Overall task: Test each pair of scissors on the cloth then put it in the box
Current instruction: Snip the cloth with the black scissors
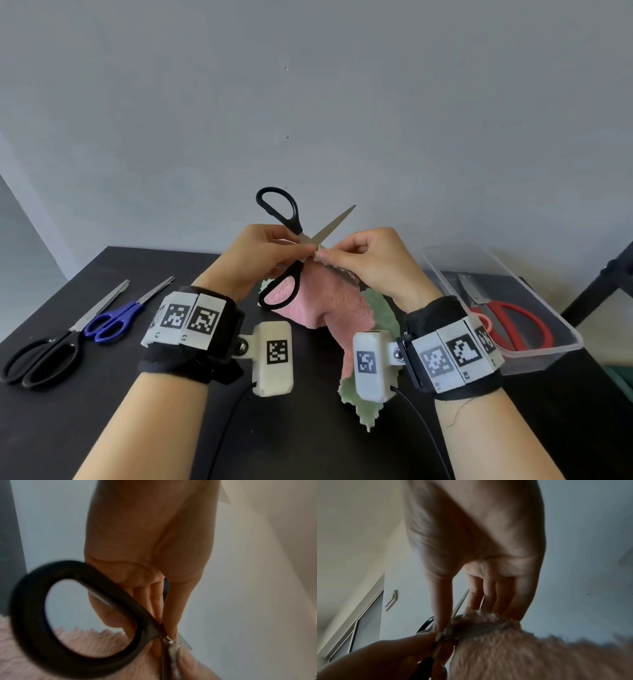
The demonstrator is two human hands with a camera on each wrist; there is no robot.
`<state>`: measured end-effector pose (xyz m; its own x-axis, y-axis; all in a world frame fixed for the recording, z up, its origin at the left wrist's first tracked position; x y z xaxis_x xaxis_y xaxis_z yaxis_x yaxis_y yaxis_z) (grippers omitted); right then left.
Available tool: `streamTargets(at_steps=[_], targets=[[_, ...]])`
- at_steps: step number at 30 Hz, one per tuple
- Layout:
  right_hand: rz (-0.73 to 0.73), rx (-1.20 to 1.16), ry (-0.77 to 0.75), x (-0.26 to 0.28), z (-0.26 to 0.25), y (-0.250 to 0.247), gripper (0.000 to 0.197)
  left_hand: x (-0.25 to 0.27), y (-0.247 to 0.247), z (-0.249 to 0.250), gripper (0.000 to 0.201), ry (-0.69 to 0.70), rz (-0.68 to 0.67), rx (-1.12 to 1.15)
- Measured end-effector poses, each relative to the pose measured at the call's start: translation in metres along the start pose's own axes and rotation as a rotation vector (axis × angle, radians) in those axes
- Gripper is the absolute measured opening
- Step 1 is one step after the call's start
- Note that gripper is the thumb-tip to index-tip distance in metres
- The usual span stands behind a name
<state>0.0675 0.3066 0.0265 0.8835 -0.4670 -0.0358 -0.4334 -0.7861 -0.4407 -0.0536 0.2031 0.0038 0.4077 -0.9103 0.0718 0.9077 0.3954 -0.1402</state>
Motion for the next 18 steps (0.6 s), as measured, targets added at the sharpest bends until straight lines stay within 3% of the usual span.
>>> streamTargets(at_steps=[13, 18], targets=[[-0.078, -0.048, 0.004, -0.002, 0.006, 0.003, 0.013, -0.005, 0.010, 0.003, 0.018, 0.044, -0.047, -0.019], [-0.047, -0.015, 0.015, -0.005, 0.010, -0.001, 0.013, -0.009, 0.015, -0.001, 0.026, 0.078, -0.010, -0.002]])
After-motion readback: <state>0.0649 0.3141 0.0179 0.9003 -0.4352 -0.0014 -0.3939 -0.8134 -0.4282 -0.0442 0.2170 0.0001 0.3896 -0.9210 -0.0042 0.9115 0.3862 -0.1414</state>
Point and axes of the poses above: each hand's wrist, its own x-axis away from the middle knuckle, its own y-axis out of the palm, z = x × y, the point moved 9 cm from there along -x, towards the middle knuckle, and after that the axes turned 13 degrees about -z, right-handed, at the moved point
